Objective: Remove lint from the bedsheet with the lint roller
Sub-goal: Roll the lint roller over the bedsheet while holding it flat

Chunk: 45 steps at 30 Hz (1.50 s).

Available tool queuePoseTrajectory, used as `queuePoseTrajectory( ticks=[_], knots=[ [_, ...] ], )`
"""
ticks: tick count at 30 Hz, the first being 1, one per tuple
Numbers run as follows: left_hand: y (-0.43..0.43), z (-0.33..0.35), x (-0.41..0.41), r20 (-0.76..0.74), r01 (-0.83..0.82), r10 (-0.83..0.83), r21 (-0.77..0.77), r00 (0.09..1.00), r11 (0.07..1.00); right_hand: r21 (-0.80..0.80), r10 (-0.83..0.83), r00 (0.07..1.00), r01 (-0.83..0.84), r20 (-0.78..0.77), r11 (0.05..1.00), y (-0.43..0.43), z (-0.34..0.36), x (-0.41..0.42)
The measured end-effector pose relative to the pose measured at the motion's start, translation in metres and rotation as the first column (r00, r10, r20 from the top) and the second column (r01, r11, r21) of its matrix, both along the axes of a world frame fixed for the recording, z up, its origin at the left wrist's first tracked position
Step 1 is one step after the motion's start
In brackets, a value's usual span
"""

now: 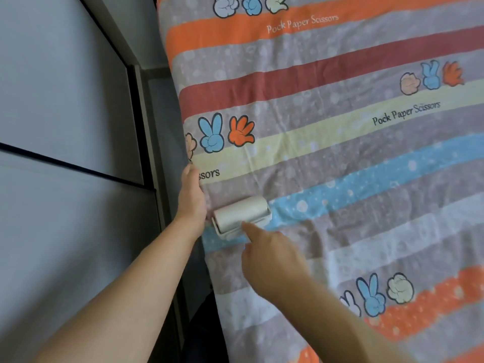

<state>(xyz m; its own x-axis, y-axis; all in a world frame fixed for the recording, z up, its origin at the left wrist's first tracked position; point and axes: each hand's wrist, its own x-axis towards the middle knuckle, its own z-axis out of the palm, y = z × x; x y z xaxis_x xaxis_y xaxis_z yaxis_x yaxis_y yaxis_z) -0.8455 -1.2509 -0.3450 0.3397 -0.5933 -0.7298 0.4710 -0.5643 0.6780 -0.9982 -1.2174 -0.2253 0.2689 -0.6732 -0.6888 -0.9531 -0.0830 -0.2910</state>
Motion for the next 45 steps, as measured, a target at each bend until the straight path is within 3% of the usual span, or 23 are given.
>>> queuePoseTrajectory(
  ticks=[4, 8, 11, 13, 15, 18, 20, 23, 27, 35, 40, 45],
  knots=[
    [-0.002, 0.001, -0.004, 0.301, 0.195, -0.199, 0.042, 0.933, 0.980, 0.056, 0.008, 1.000, -0.006, -0.029, 0.998, 0.038, 0.007, -0.032],
    [-0.018, 0.023, -0.022, 0.671, 0.273, -0.358, 0.234, 0.649, 0.933, 0.113, -0.060, 0.998, 0.057, 0.028, 0.992, 0.052, 0.026, -0.059],
    [-0.032, 0.042, -0.048, 0.749, 0.394, -0.451, 0.273, 0.485, 0.878, 0.096, -0.121, 0.988, 0.111, 0.100, 0.989, 0.044, 0.053, -0.086],
    [-0.040, 0.044, -0.071, 0.762, 0.526, -0.502, 0.253, 0.409, 0.812, 0.017, -0.225, 0.967, 0.224, 0.122, 0.974, 0.026, 0.062, -0.111],
    [-0.044, 0.045, -0.096, 0.742, 0.655, -0.541, 0.185, 0.396, 0.733, -0.070, -0.368, 0.923, 0.376, 0.111, 0.924, -0.005, 0.051, -0.136],
    [-0.039, 0.040, -0.136, 0.700, 0.827, -0.634, 0.112, 0.328, 0.551, -0.182, -0.555, 0.828, 0.560, 0.085, 0.808, -0.062, 0.015, -0.171],
    [-0.033, 0.027, -0.152, 0.722, 0.888, -0.672, 0.185, 0.168, 0.422, -0.224, -0.610, 0.790, 0.607, 0.062, 0.763, -0.091, -0.007, -0.184],
    [-0.025, 0.007, -0.161, 0.693, 0.871, -0.719, 0.376, -0.039, 0.315, -0.268, -0.610, 0.792, 0.583, -0.024, 0.767, -0.108, -0.031, -0.200],
    [-0.019, 0.000, -0.159, 0.708, 0.849, -0.688, 0.454, -0.160, 0.270, -0.205, -0.571, 0.821, 0.554, -0.029, 0.807, -0.080, -0.038, -0.208],
    [-0.007, 0.012, -0.186, 0.593, 0.741, -0.763, 0.628, -0.256, 0.239, -0.067, -0.550, 0.834, 0.547, -0.046, 0.834, 0.050, -0.030, -0.217],
    [0.013, 0.022, -0.202, 0.519, 0.733, -0.809, 0.658, -0.276, 0.172, 0.025, -0.583, 0.811, 0.585, -0.058, 0.811, 0.133, -0.019, -0.226],
    [0.030, 0.024, -0.194, 0.487, 0.716, -0.785, 0.693, -0.383, 0.080, 0.097, -0.547, 0.837, 0.547, -0.031, 0.831, 0.158, 0.010, -0.243]
  ],
)
